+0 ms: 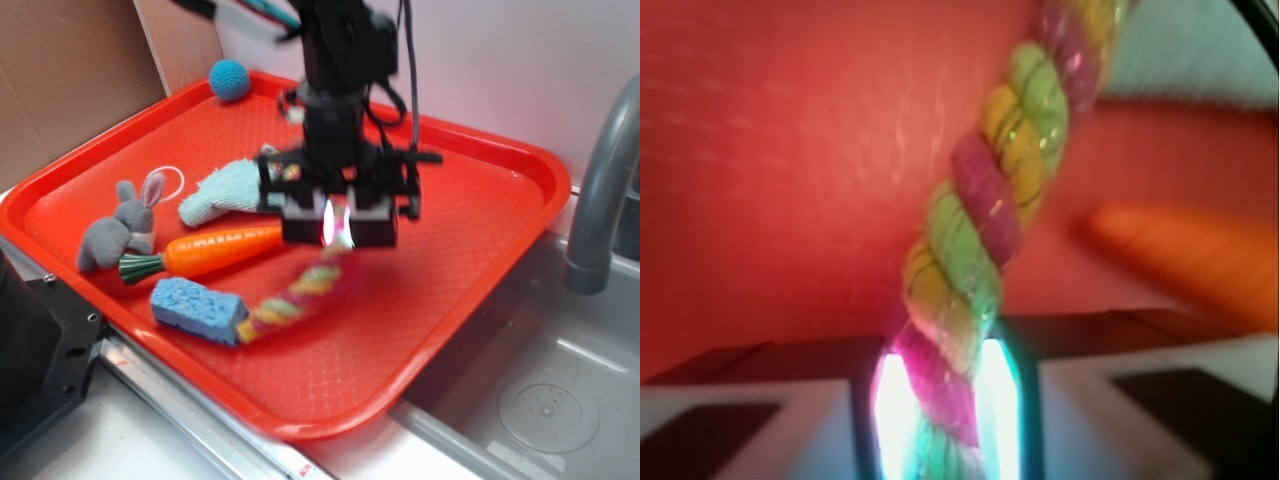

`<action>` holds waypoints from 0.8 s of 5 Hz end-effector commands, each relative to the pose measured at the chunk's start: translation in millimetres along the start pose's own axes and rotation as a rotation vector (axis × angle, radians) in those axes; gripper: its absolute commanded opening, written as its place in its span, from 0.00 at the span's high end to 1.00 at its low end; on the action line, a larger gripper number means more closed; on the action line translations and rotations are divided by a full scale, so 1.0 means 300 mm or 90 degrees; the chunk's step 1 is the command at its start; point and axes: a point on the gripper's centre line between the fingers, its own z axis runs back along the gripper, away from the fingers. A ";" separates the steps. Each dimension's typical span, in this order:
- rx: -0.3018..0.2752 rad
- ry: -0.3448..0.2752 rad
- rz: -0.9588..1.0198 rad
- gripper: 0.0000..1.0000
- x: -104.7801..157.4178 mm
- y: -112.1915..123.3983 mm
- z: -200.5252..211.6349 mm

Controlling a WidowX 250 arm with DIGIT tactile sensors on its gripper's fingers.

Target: Grab the multicolored rope.

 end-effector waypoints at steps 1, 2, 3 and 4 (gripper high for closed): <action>-0.028 -0.077 -0.175 1.00 0.078 0.137 0.360; -0.024 -0.113 -0.194 1.00 0.060 0.233 0.461; -0.015 -0.116 -0.193 1.00 0.051 0.326 0.507; -0.029 -0.136 -0.233 1.00 0.024 0.385 0.527</action>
